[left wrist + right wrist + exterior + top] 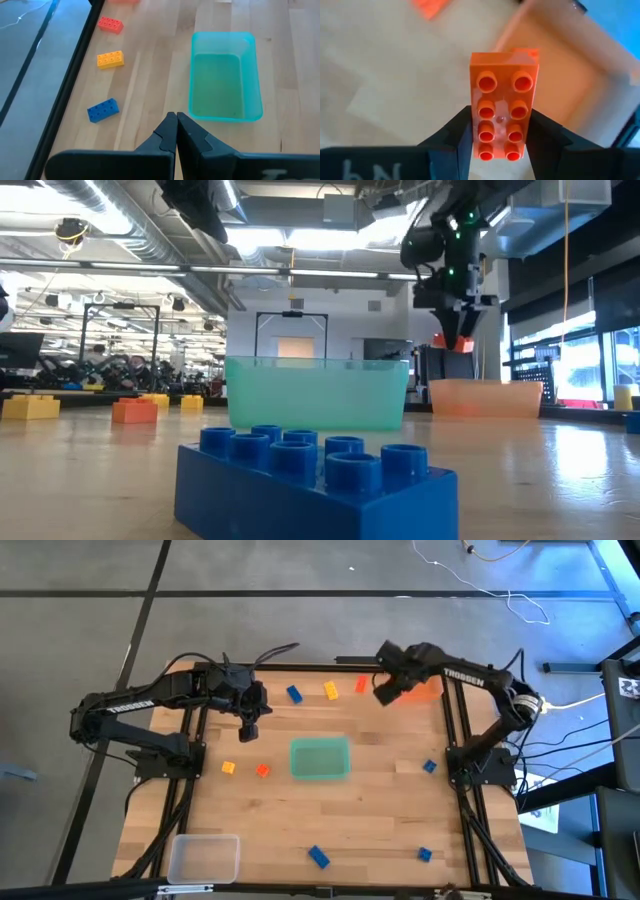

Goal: Sort & place blocks by color
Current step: Put the orange game piece into the orange bin

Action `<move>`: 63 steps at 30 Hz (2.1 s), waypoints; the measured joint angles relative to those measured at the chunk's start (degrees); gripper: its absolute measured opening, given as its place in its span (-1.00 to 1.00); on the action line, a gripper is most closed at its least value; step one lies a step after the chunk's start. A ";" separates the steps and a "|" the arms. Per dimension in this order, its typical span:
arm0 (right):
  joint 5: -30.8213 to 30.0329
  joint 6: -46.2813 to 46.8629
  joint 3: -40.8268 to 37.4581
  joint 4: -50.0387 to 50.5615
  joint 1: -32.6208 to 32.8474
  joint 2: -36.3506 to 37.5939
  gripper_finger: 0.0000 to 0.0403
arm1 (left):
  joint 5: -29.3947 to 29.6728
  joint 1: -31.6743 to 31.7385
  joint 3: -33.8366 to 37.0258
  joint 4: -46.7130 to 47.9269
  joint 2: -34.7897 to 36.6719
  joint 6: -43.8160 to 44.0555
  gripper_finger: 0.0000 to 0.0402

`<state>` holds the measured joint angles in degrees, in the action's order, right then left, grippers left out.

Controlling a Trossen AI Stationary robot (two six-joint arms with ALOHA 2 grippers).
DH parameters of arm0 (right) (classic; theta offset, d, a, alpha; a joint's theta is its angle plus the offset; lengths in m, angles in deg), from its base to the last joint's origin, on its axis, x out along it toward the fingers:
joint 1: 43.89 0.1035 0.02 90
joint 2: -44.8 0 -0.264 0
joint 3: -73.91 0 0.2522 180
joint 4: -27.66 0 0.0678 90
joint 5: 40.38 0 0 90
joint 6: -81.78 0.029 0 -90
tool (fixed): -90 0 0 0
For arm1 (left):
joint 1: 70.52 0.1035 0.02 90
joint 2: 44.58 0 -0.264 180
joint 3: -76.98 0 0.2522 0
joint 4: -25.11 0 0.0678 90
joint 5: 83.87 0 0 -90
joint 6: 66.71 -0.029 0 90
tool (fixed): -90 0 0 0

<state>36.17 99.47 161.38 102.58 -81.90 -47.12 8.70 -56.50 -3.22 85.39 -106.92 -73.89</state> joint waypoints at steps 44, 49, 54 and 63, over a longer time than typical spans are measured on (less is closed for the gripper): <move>4.04 -7.79 0.04 -6.54 -18.24 -15.40 0.32 | -0.11 -0.09 0.00 0.02 0.00 -0.90 -1.00; 4.02 -7.82 0.04 -6.36 -18.24 -15.40 0.33 | -0.11 -0.04 0.00 0.02 0.00 -0.92 -1.00; 1.45 -7.85 0.05 -4.74 -18.22 -15.40 0.33 | -0.11 -0.04 0.00 0.00 0.00 -0.92 -1.00; 13.94 -10.64 0.07 -3.51 -18.21 -13.72 0.33 | -0.09 -0.04 0.00 0.00 -0.01 -0.94 -1.00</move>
<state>50.10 88.83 161.45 99.06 -100.11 -60.84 8.61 -56.55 -3.22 85.39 -106.93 -74.83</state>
